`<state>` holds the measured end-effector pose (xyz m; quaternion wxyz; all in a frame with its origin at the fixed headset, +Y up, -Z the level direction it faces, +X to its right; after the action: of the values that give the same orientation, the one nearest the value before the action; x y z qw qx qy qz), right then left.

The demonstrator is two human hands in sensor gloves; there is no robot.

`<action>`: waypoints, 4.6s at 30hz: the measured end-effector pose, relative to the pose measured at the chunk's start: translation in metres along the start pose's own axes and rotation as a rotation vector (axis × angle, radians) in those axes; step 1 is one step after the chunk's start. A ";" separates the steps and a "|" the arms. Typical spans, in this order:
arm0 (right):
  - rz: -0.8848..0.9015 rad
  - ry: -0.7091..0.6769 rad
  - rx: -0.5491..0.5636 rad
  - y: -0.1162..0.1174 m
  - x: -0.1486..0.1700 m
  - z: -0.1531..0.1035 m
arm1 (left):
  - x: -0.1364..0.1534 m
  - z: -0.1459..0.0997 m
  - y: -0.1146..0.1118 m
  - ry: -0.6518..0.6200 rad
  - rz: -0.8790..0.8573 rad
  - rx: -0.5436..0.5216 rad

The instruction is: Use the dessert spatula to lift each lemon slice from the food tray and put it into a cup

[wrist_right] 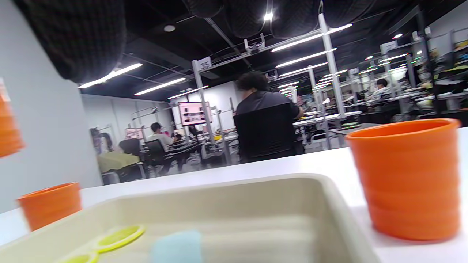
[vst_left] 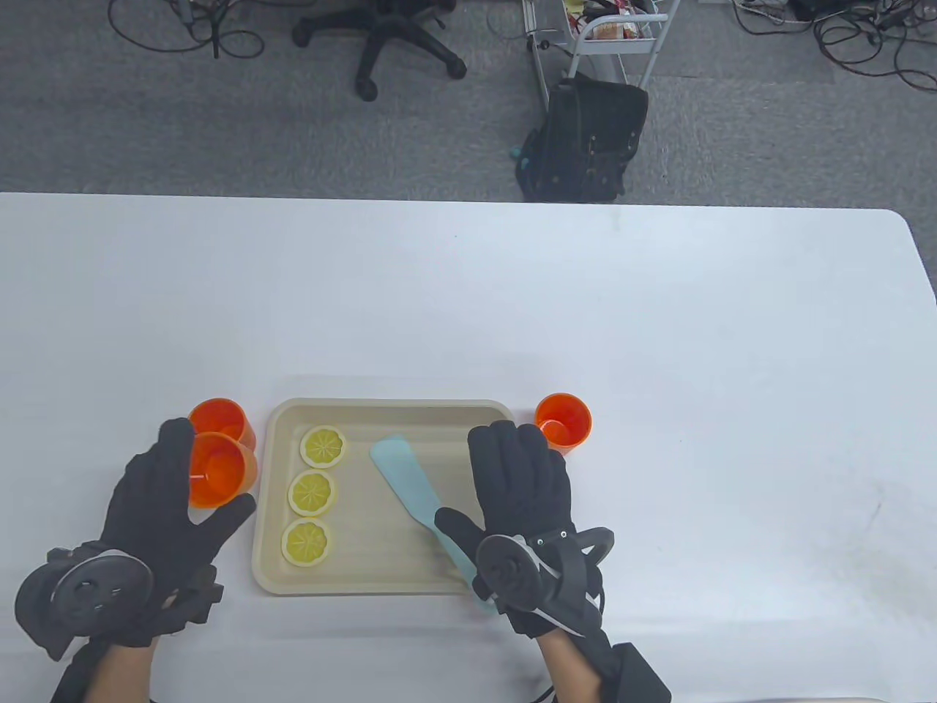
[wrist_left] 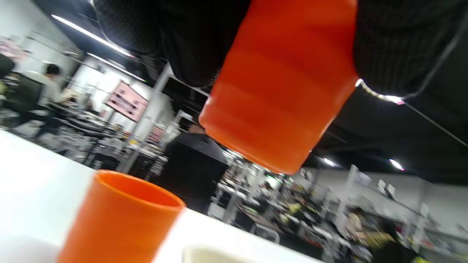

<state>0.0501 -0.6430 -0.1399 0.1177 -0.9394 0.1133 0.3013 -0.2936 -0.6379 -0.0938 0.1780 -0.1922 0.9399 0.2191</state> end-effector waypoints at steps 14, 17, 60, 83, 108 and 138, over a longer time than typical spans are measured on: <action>0.121 -0.271 -0.089 0.015 -0.054 0.002 | -0.076 0.009 -0.060 -0.339 -0.117 0.201; 0.137 -0.324 -0.116 0.020 -0.063 0.002 | -0.081 0.009 -0.066 -0.377 -0.165 0.236; 0.242 -0.198 0.039 -0.011 -0.016 0.002 | -0.060 0.006 -0.054 -0.329 -0.054 0.139; 0.266 0.274 -0.312 0.009 0.120 -0.034 | 0.030 -0.004 -0.032 0.015 0.012 0.082; 0.220 0.340 -0.430 0.056 0.141 -0.037 | 0.064 -0.008 -0.048 0.133 0.014 0.164; 0.028 0.231 -0.239 0.006 0.093 -0.021 | 0.105 -0.007 -0.104 0.403 0.076 0.350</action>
<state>0.1336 -0.6678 -0.1791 -0.0130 -0.9734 0.1024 0.2045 -0.3405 -0.7570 -0.1678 0.0096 -0.1625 0.9865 0.0172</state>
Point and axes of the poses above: the tracker on the back of each hand, its own x axis roughly to the little-finger side, its own z axis roughly from the wrist to the fingertips, y = z × x, the point moved 5 cm from there along z, roughly from the wrist to the fingertips, and after that the axes turned 14 degrees about -y, right-handed, at the moved point
